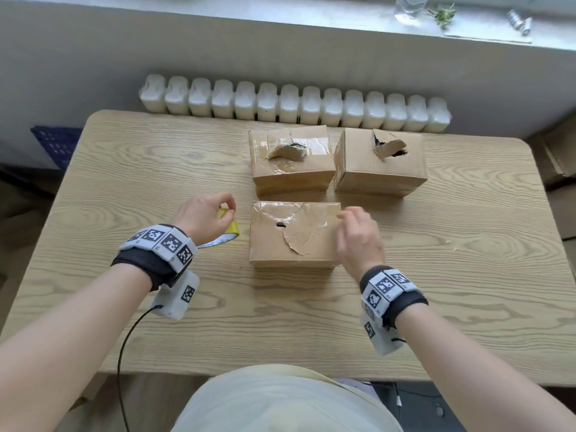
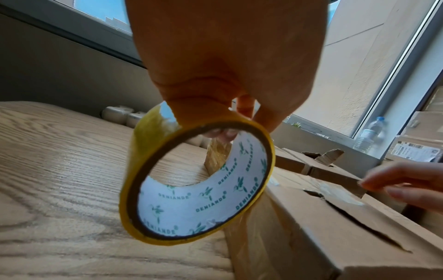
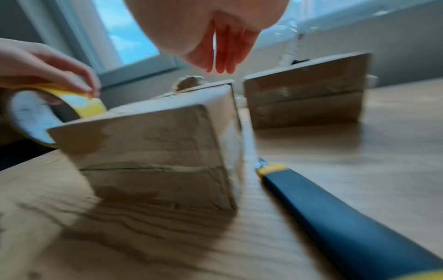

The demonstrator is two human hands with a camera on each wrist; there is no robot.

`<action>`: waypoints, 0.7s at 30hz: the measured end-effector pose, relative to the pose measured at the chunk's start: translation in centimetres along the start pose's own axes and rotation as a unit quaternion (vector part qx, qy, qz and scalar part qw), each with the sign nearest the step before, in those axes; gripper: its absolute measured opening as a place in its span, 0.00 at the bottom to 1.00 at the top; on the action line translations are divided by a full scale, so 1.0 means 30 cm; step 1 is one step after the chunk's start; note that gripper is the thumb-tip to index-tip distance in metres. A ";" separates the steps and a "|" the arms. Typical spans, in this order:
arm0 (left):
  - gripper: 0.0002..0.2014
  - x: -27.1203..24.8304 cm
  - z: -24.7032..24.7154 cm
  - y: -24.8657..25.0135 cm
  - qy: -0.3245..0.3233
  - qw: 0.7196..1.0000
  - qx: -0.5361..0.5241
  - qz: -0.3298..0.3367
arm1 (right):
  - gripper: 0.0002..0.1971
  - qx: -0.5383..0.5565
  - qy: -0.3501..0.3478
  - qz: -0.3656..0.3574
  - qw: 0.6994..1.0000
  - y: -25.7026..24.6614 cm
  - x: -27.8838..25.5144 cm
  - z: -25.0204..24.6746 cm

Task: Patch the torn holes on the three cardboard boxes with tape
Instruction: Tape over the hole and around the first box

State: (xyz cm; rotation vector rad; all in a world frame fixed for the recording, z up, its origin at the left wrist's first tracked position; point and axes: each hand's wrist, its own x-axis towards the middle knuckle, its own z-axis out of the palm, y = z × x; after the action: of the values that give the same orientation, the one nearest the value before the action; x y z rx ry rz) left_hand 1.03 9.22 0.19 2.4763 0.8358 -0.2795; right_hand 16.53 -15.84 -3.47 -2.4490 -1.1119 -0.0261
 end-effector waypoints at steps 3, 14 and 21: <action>0.03 -0.024 0.003 0.015 0.017 1.000 -0.004 0.016 | 0.25 0.035 -0.177 -0.083 0.980 -0.117 0.006 0.014; 0.09 -0.103 -0.006 0.068 -0.035 0.996 -0.062 0.046 | 0.32 0.026 -0.324 -0.058 0.944 -0.166 0.001 0.081; 0.10 -0.112 -0.040 0.131 -0.049 0.993 -0.051 0.095 | 0.17 0.304 -0.233 0.092 0.919 -0.267 0.046 0.031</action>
State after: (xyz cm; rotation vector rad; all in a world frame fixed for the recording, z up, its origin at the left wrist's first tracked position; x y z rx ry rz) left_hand 0.83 5.47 3.92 2.4043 0.5568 -0.2803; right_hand 11.56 -9.88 -0.92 -2.0078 -0.8763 0.8709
